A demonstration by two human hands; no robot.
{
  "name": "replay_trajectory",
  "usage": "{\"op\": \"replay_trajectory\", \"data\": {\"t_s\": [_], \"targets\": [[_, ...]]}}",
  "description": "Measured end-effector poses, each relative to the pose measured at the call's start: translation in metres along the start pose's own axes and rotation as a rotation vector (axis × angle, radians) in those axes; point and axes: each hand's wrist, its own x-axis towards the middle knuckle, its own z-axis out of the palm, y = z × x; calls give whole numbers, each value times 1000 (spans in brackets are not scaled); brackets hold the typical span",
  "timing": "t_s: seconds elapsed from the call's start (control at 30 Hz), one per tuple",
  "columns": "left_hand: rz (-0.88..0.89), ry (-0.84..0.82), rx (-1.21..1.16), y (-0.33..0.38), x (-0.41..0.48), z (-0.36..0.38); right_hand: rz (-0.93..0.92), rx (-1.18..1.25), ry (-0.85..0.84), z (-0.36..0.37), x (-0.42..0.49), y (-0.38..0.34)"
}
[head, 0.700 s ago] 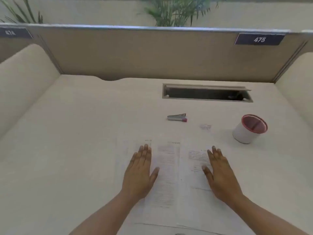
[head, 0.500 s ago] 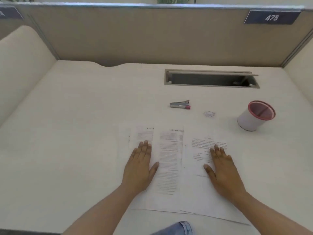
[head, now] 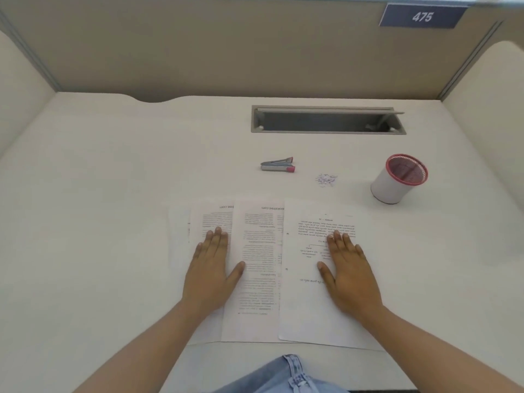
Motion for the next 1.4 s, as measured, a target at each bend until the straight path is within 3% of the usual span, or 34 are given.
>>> {"op": "replay_trajectory", "data": {"t_s": [0.2, 0.37, 0.83, 1.03, 1.2, 1.33, 1.4], "targets": [[-90, 59, -291, 70, -16, -24, -2, 20, 17, -2, -2, -1], [-313, -158, -509, 126, -23, -19, -2, 53, 10, -3, -3, -1], [-569, -232, -822, 149, -17, -9, -23, 116, 0, -3, -6, 0], [-527, -203, -834, 146, -9, -8, -31, 205, -23, -4, -12, -7], [-353, -111, -764, 145, -11, -18, -3, 459, -20, -17, -16, -13], [-281, -60, -908, 139, -13, -32, 251, 643, 157, -44, -18, -9], [-298, -36, -1036, 134, -17, -39, 434, 791, 154, -56, -18, -4]]}}
